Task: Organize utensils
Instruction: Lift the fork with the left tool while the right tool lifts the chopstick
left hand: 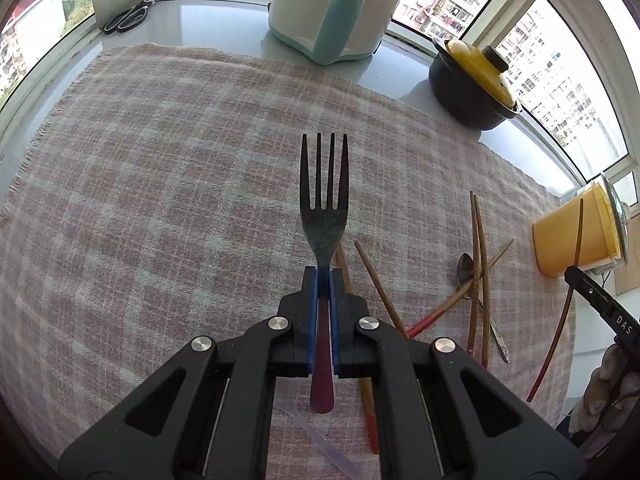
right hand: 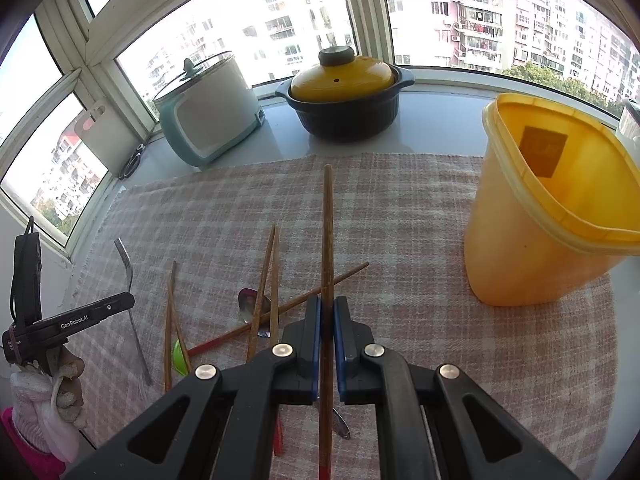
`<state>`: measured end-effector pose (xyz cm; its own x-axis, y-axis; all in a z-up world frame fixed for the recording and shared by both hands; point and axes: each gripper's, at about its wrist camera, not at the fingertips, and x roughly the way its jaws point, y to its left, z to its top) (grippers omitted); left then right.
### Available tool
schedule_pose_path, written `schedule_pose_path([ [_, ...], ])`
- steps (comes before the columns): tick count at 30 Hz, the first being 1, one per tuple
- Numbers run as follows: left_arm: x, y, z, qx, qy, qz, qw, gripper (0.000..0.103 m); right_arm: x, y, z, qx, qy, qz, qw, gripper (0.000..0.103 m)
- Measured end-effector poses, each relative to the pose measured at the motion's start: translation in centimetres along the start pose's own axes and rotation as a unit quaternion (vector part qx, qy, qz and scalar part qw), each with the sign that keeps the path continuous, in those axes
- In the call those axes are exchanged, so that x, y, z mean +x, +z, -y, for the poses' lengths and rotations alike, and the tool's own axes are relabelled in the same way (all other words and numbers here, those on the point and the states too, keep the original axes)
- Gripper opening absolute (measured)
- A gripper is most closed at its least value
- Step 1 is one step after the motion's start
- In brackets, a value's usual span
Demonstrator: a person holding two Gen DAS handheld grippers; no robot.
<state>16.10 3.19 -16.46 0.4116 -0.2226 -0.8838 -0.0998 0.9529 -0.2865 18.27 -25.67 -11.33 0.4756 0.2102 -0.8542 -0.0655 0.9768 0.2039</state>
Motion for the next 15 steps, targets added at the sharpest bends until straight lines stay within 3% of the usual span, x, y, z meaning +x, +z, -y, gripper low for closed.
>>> schedule_pose_path([
  [15, -6.8, 0.8, 5.2, 0.064, -0.047, 0.098, 0.9921, 0.003, -3.5, 0.1, 0.7, 0.005, -0.014, 0.040, 0.999, 0.003],
])
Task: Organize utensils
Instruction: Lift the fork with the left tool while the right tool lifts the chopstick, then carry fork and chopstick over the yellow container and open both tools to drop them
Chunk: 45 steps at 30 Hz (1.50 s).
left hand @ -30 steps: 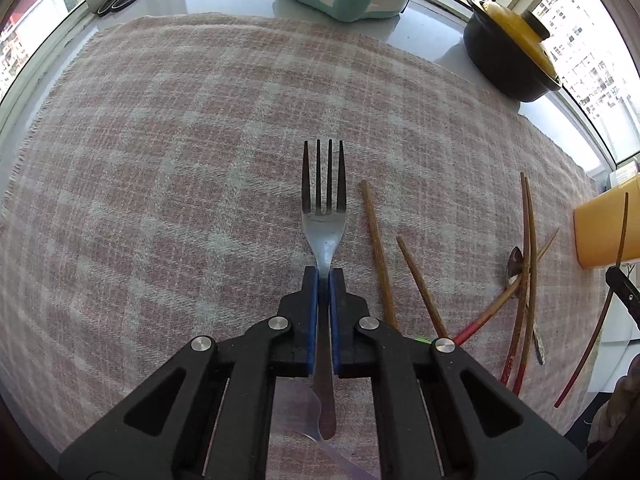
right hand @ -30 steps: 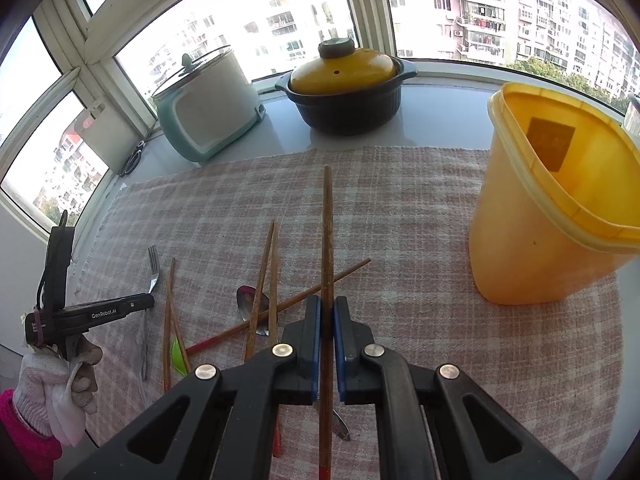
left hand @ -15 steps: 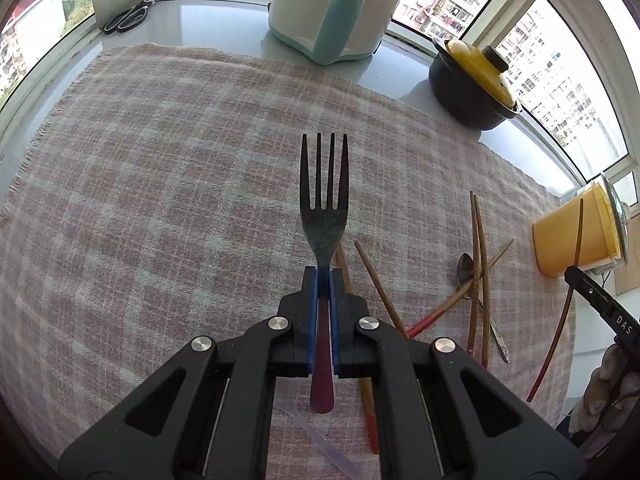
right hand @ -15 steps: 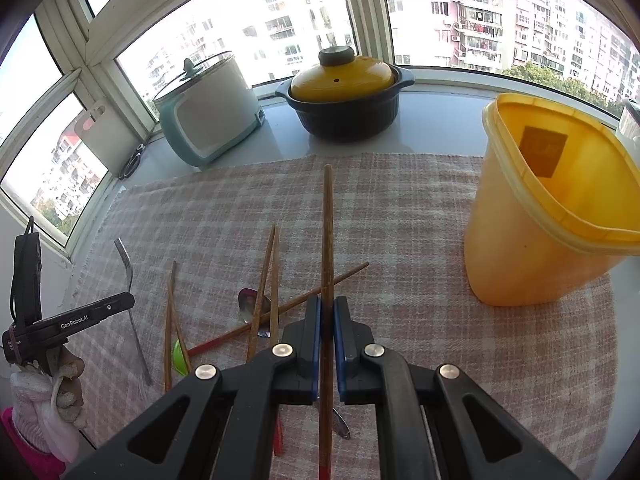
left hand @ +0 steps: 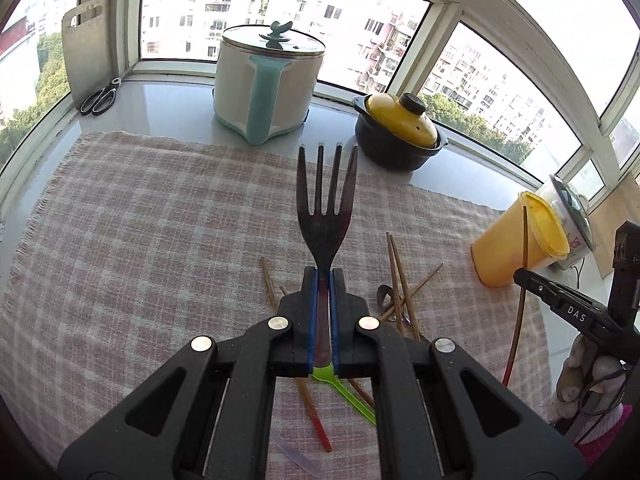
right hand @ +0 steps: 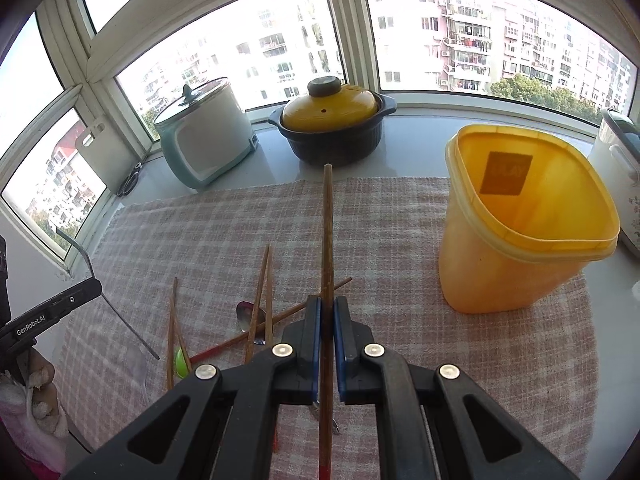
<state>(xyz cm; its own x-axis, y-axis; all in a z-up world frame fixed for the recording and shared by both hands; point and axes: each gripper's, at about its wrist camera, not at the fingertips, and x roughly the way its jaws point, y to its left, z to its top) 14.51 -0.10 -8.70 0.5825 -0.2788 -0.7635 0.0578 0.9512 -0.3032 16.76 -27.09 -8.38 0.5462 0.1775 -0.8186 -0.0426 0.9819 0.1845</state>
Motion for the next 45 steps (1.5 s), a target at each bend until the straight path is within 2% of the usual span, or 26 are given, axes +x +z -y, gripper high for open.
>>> schedule_pose_path([
  [12, -2.9, 3.1, 9.5, 0.023, -0.039, 0.057, 0.9973, 0.003, -5.6, 3.4, 5.0, -0.014, 0.018, 0.046, 0.999, 0.003],
  [21, -1.2, 5.3, 17.9, 0.040, -0.079, 0.073, 0.9934, 0.003, -8.3, 6.4, 10.4, -0.016, 0.020, 0.072, 0.997, 0.003],
  [28, 0.8, 6.8, 23.7, 0.061, -0.095, 0.076, 0.9906, 0.003, -9.4, 8.8, 13.9, -0.004, 0.020, 0.096, 0.995, 0.003],
  [37, 3.1, 8.0, 29.0, 0.076, -0.099, 0.077, 0.9891, 0.003, -9.3, 10.6, 16.0, 0.004, 0.028, 0.113, 0.993, 0.003],
  [45, 5.7, 8.1, 30.6, 0.074, -0.091, 0.064, 0.9910, 0.003, -8.0, 11.5, 17.0, 0.011, 0.029, 0.116, 0.993, 0.003],
])
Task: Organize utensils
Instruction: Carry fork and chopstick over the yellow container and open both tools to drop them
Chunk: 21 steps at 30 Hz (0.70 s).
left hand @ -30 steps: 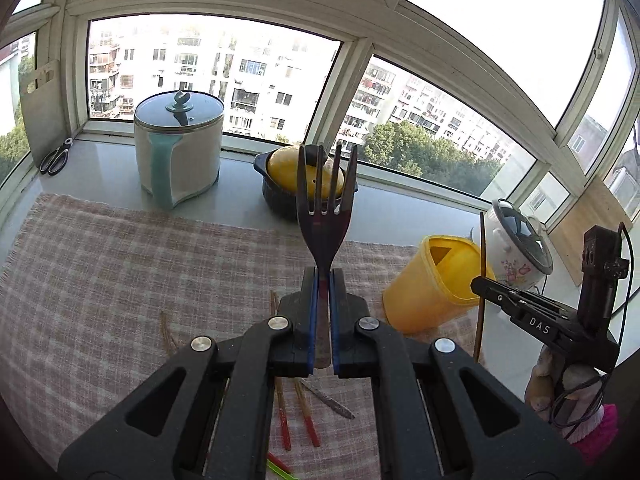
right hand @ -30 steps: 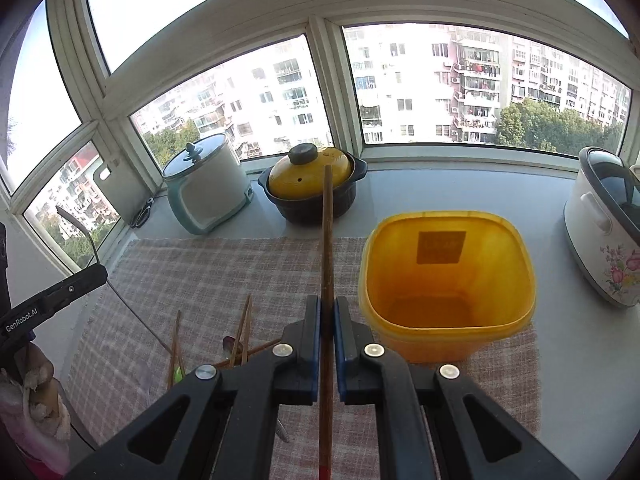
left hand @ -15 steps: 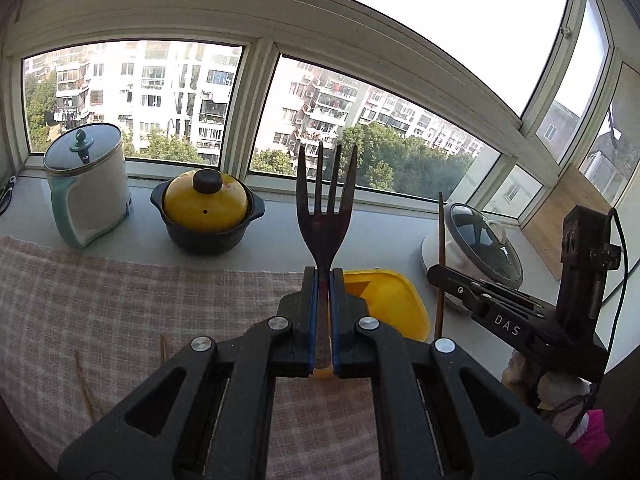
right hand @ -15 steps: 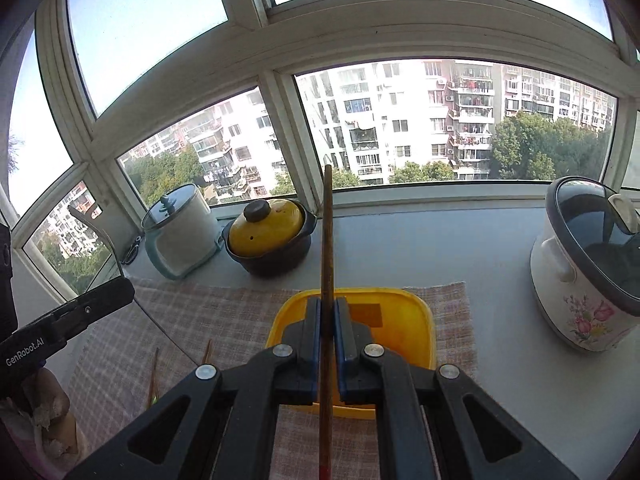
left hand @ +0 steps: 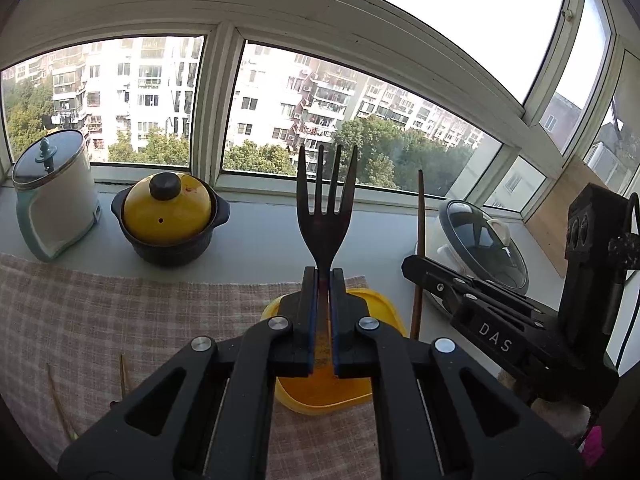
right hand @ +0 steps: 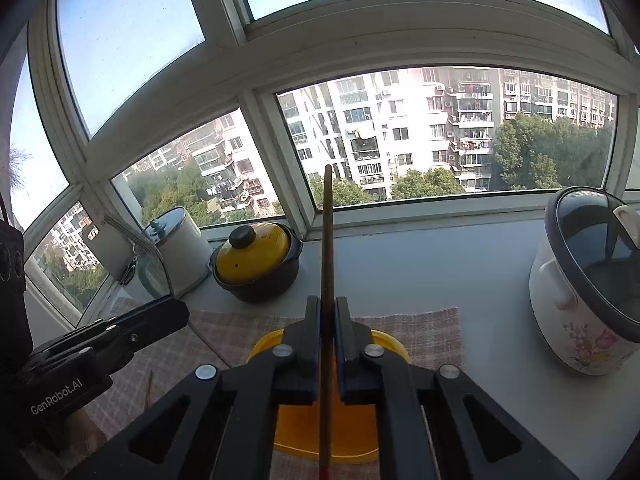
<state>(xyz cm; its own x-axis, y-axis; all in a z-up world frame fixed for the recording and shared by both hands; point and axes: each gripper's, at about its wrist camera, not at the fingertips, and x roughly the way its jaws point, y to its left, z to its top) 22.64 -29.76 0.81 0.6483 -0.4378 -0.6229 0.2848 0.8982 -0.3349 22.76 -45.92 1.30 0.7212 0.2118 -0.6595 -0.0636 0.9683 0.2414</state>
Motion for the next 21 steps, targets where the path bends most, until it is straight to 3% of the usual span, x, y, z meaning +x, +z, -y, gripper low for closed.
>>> schedule_pose_path([
  [21, 4.5, -0.9, -0.3, -0.003, 0.019, -0.039, 0.9990, 0.003, 5.2, -0.7, 3.0, 0.024, -0.012, -0.035, 0.999, 0.003],
])
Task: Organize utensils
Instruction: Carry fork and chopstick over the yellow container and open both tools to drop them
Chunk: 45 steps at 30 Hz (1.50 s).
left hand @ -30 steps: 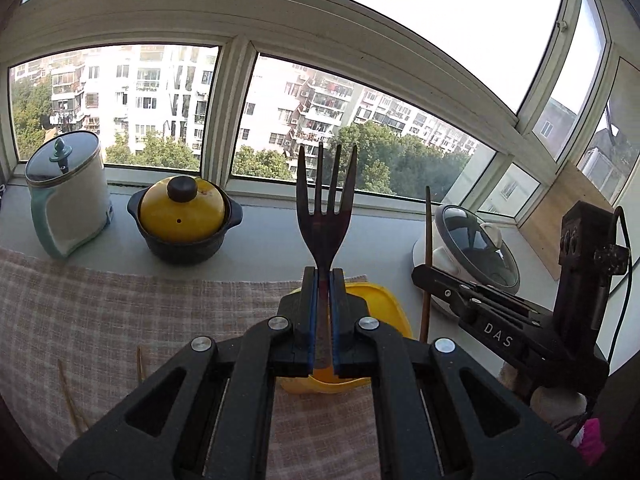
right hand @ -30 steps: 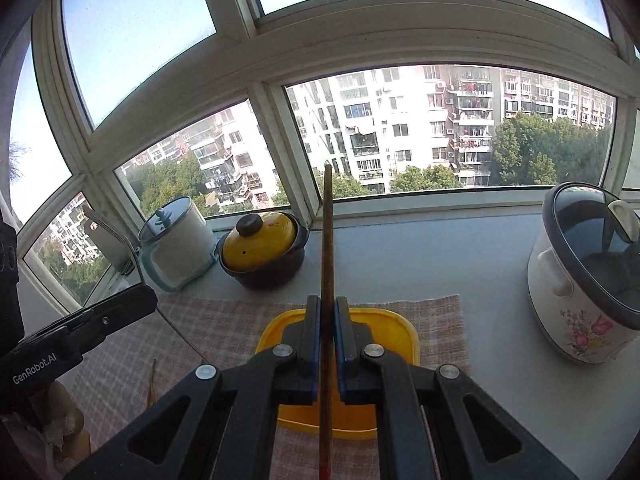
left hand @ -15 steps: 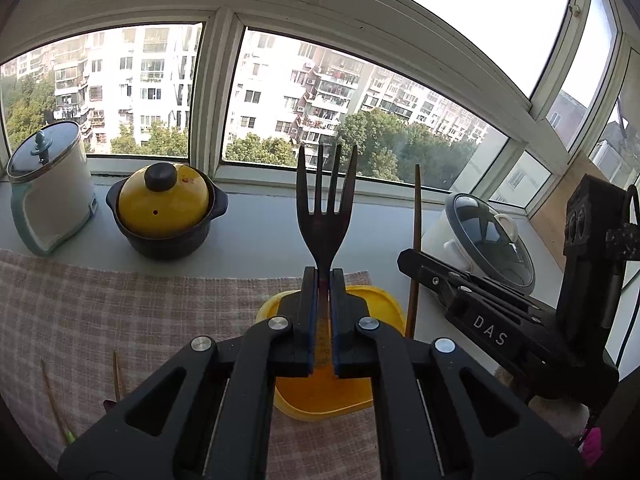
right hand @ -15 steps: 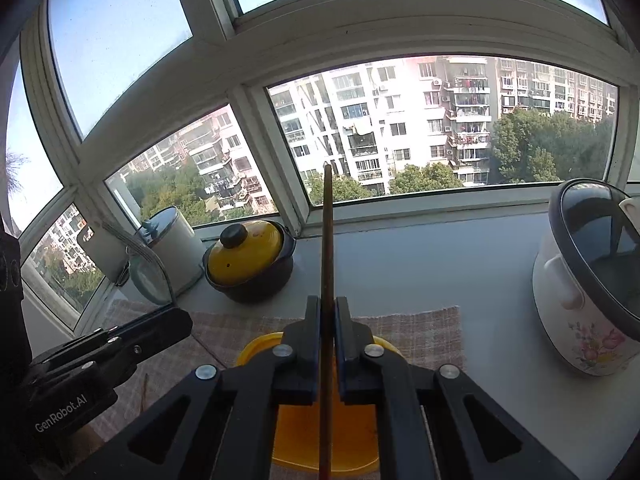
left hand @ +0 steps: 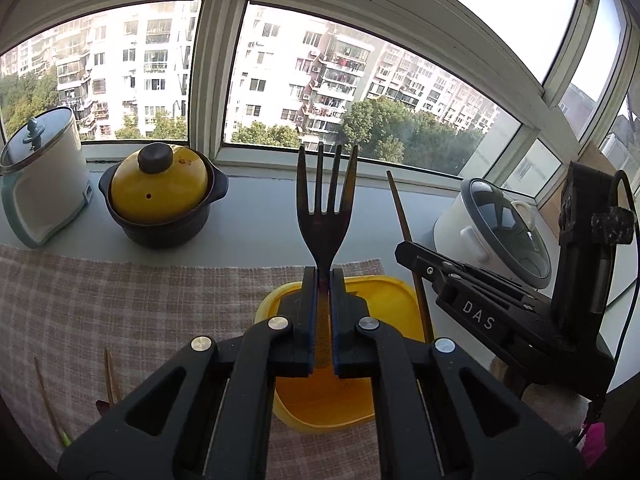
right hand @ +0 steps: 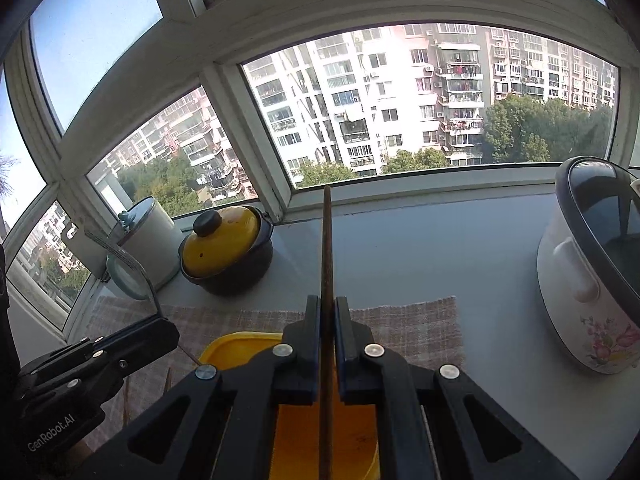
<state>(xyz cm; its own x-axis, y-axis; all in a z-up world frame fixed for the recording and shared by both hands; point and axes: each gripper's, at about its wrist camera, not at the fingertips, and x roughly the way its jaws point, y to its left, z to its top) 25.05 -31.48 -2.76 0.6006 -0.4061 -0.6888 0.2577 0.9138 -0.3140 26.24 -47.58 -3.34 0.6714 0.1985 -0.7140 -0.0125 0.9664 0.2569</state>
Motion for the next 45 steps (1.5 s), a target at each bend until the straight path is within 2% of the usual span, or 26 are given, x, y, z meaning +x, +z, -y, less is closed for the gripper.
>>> schedule_pose_path([
  [4, 0.4, -0.3, -0.1, 0.005, 0.002, -0.007, 1.0000, 0.003, 0.1, 0.1, 0.3, 0.013, 0.007, 0.000, 1.000, 0.003],
  [15, 0.4, 0.0, -0.4, 0.000, -0.004, -0.008, 1.0000, 0.003, -1.3, 2.3, -0.5, 0.014, 0.011, 0.040, 0.999, 0.003],
  [32, 1.2, 0.0, -0.7, -0.006, -0.012, -0.024, 0.9996, 0.003, 2.1, 1.6, -0.8, -0.006, -0.015, 0.015, 1.000, 0.004],
  [33, 1.2, 0.1, -0.7, -0.007, -0.014, -0.026, 0.9995, 0.003, 2.1, 1.5, -0.8, -0.006, -0.016, 0.013, 1.000, 0.008],
  [36, 0.9, 0.2, -0.5, -0.003, -0.016, -0.020, 0.9997, 0.003, 2.0, 1.3, -0.8, -0.006, -0.021, 0.012, 1.000, 0.030],
  [45, -0.4, 0.0, -0.5, 0.003, -0.017, -0.016, 0.9997, 0.003, 0.7, 0.8, -0.6, 0.007, -0.023, 0.013, 1.000, 0.031],
])
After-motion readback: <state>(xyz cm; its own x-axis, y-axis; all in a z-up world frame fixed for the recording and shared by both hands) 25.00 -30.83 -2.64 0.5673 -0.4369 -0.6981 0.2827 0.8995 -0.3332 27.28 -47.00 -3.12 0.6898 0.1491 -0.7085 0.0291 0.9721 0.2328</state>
